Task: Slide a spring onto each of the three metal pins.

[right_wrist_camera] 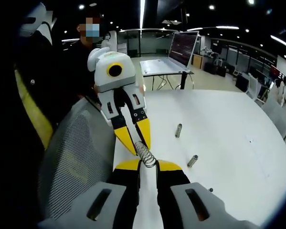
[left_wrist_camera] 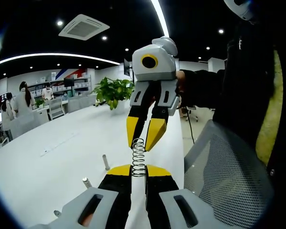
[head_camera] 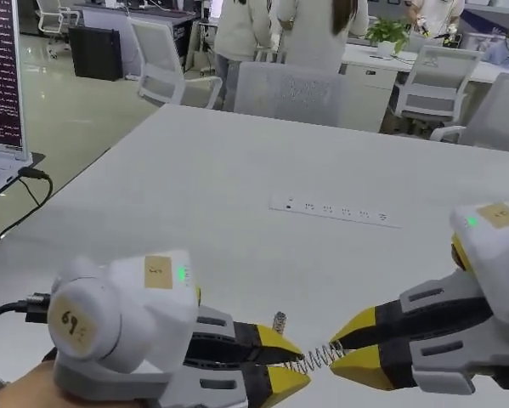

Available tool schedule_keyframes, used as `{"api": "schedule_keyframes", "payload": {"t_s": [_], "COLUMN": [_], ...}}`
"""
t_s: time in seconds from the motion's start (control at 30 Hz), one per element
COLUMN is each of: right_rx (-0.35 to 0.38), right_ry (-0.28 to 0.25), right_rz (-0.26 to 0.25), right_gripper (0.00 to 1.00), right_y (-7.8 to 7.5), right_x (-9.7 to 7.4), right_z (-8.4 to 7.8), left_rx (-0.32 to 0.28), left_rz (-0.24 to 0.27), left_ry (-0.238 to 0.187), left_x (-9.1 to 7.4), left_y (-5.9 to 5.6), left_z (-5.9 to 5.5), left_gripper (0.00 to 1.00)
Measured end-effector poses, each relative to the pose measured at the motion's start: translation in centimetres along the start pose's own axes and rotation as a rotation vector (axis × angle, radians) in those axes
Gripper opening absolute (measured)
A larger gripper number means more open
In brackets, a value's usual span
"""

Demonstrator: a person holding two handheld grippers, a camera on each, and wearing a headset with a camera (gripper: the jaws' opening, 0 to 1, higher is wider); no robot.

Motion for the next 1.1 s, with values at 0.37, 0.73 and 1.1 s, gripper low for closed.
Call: {"api": "schedule_keyframes", "payload": {"t_s": [0.37, 0.73, 1.1], "right_rx": [-0.112, -0.206, -0.291], "right_ry": [0.051, 0.097, 0.186], "right_rz": [0.022, 0.053, 0.104], "right_gripper": [0.09, 0.08, 0.1], "right_y": [0.7, 1.0, 1.0], "right_x": [-0.5, -0.1, 0.2], "right_z": [1.9, 3.7, 4.3], "left_rx": [0.001, 0.018, 0.031], "left_rz": [0.008, 0.02, 0.014], "left_ry": [-0.008, -0.027, -0.06], "left_x": [0.2, 0.0, 0.1], "left_y": [0.0, 0.2, -0.1], "left_z": [0.0, 0.3, 0.6], "left_gripper": [0.02, 0.02, 0.02]}}
Point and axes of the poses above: the centre of the closed fingertips' face, and the gripper's own axes: x roughly forward along the fingers, y roughly to its left, z roughly out of its top, the point moved 6 cm from there along -x, roughly backward along the fingers, and after that the axes turned 11 degrees about -z, right-handed, at the moved point
